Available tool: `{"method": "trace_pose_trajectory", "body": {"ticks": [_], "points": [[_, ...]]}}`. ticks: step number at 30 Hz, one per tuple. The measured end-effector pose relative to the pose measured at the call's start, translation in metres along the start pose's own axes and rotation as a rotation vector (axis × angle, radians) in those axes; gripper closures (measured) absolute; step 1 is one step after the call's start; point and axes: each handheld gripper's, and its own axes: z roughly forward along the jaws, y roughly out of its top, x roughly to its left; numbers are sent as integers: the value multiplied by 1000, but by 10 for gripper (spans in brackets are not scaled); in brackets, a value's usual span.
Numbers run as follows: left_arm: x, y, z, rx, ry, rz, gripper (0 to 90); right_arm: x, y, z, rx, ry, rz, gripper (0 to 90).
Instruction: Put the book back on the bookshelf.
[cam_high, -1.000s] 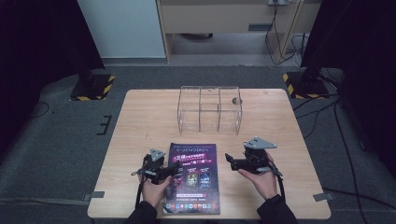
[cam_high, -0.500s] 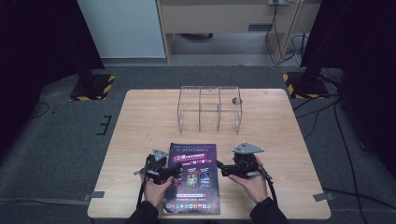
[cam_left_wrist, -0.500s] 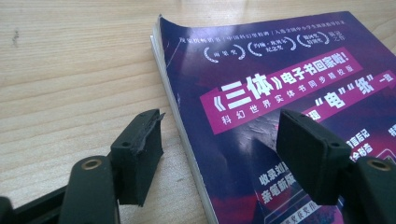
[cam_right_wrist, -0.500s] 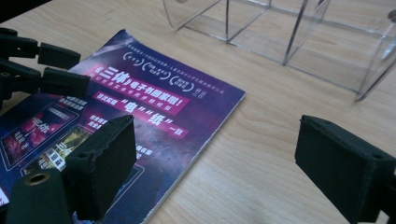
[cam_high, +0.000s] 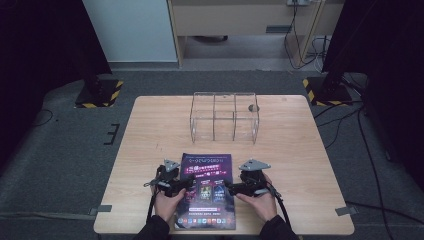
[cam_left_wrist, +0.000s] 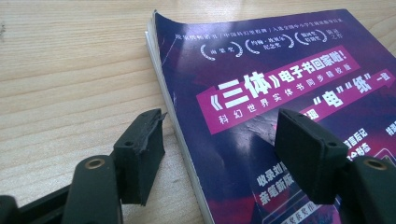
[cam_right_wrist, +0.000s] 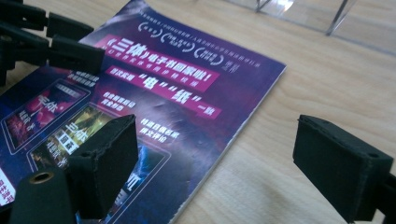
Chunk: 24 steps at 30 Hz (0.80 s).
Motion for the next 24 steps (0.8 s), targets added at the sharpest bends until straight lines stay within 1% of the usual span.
{"method": "trace_pose_trajectory", "body": {"ticks": [2,4,5,6,7,10,15,19,20,24], "points": [[0,0,0,-4,-1,-5,327,2,-2,3,9,1,2,140],[-1,0,1,-5,1,-2,335,4,-4,5,19,0,-8,140],[-1,0,1,-7,0,0,336,7,-7,8,32,8,-4,141],[-1,0,1,-7,0,0,340,7,-7,8,32,8,-4,141],[-1,0,2,-8,-2,0,340,8,-9,10,44,13,-10,142],[-2,0,2,-10,0,-4,343,10,-11,12,48,16,-8,150],[-5,0,3,-15,4,-8,340,13,-14,16,62,34,-15,170],[-5,0,3,-19,8,-12,341,14,-16,17,65,34,-18,173],[-5,0,3,-19,8,-12,340,15,-16,18,67,34,-12,175],[-5,0,4,-21,5,-4,329,16,-17,19,69,41,-13,177]]}}
